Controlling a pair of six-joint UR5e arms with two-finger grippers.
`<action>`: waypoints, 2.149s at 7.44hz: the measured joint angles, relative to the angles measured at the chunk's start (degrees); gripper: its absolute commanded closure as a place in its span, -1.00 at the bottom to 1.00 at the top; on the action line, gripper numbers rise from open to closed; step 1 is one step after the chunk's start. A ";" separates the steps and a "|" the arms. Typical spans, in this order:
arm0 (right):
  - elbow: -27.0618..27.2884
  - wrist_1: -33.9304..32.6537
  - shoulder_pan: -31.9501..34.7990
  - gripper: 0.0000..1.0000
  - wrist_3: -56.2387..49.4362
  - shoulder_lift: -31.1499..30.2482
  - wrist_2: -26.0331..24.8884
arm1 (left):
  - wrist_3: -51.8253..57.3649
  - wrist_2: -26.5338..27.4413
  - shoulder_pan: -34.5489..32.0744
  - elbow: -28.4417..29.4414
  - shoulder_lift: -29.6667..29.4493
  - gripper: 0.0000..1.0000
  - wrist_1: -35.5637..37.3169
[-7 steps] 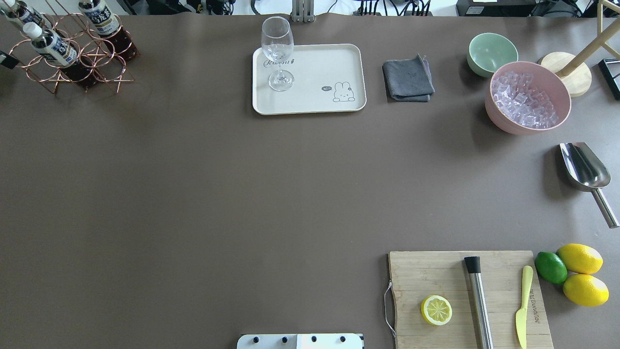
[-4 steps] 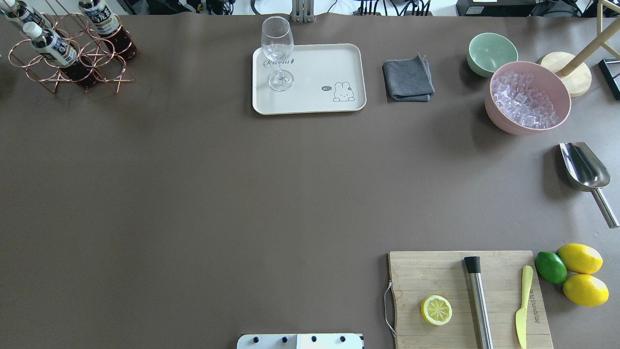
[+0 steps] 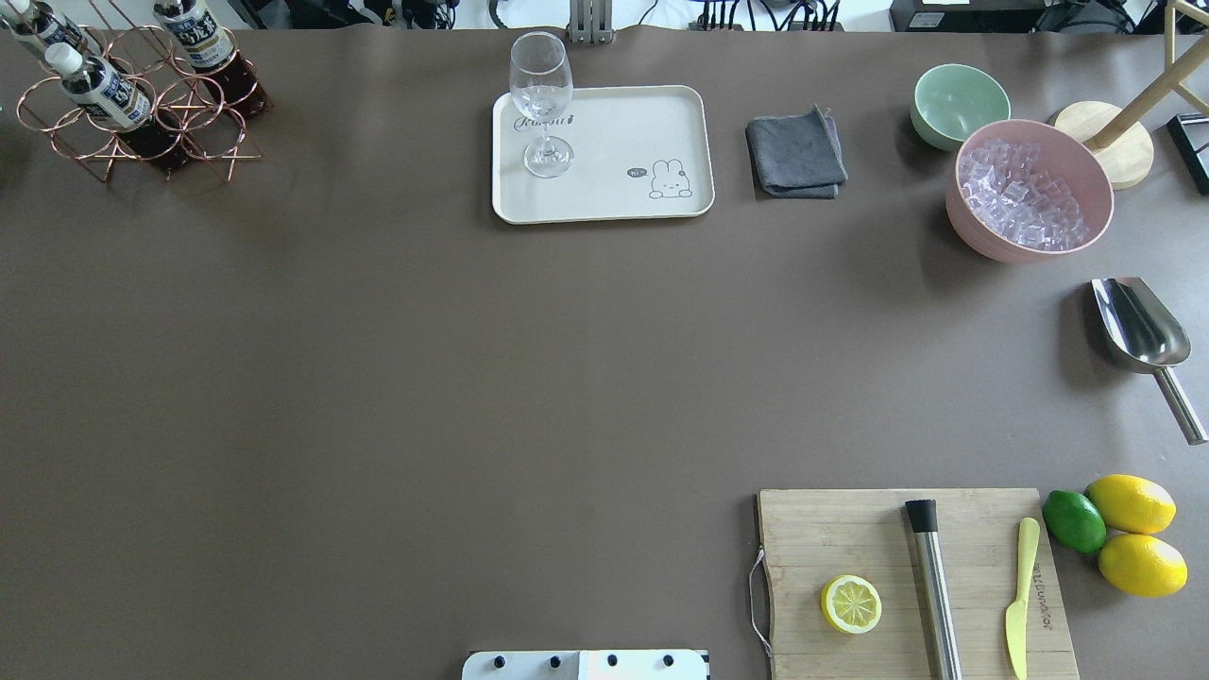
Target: Take tea from basket to plate
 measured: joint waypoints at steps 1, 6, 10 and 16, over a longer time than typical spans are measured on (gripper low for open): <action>0.00 -0.01 -0.13 -0.99 -0.01 -0.03 -0.03 | 0.08 0.19 0.94 3.09 -1.33 -0.96 -2.06; -0.07 -0.01 -0.49 -1.00 -0.02 -0.03 -0.04 | 0.25 2.37 3.30 12.37 -3.00 -0.94 -11.36; -0.29 -0.01 -1.07 -1.00 -0.02 -0.02 -0.04 | 0.42 2.60 5.50 13.33 -2.99 -0.14 -12.19; -0.41 0.08 -2.54 -1.00 0.01 0.04 -0.06 | 0.74 3.33 4.06 12.99 -2.59 1.00 -11.89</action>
